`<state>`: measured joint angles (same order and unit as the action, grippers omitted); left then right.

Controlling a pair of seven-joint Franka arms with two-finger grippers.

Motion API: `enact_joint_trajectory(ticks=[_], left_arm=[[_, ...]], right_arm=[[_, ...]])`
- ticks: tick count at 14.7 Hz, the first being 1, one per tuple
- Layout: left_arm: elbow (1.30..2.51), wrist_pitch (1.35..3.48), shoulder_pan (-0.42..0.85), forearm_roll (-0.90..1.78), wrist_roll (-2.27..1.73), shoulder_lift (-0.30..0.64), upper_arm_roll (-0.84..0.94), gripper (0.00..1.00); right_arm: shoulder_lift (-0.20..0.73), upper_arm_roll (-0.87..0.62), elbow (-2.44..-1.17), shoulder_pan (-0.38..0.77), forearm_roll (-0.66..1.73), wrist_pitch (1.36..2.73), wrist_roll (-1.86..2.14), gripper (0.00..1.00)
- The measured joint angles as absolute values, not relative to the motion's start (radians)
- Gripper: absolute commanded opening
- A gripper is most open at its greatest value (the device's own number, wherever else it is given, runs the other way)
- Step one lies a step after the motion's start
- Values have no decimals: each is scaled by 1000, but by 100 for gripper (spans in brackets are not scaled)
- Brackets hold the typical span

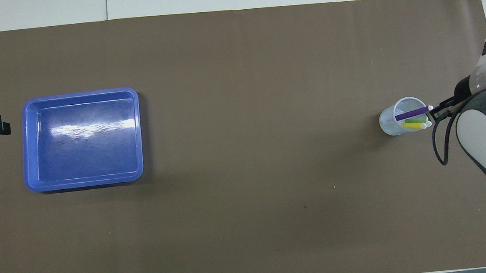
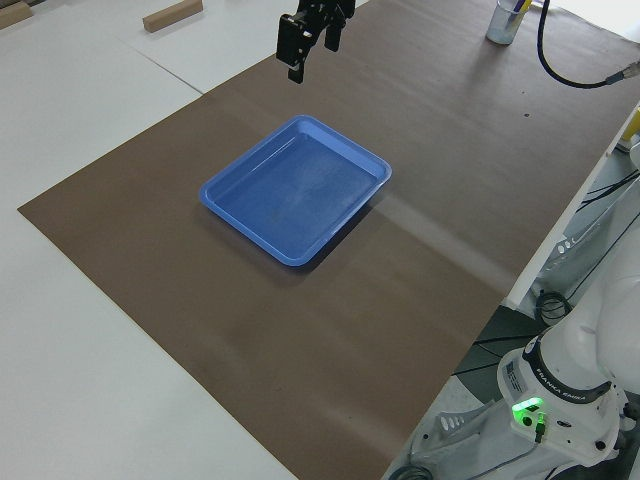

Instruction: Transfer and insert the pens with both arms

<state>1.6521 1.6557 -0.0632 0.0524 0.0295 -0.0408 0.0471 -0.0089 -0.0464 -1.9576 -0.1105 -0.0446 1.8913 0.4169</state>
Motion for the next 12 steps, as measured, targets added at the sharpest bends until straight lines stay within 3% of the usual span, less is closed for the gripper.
enact_joint_trajectory(ticks=[8,12], left_arm=[[1561,1560,-38,51,39,8,48,100],[1560,1546,16,51,47,8,21,100]], right_arm=[[-54,-59,-1611,-106,-45,1498,312,100],[-49,-58,-1566,-108,-43,1455,261,100]])
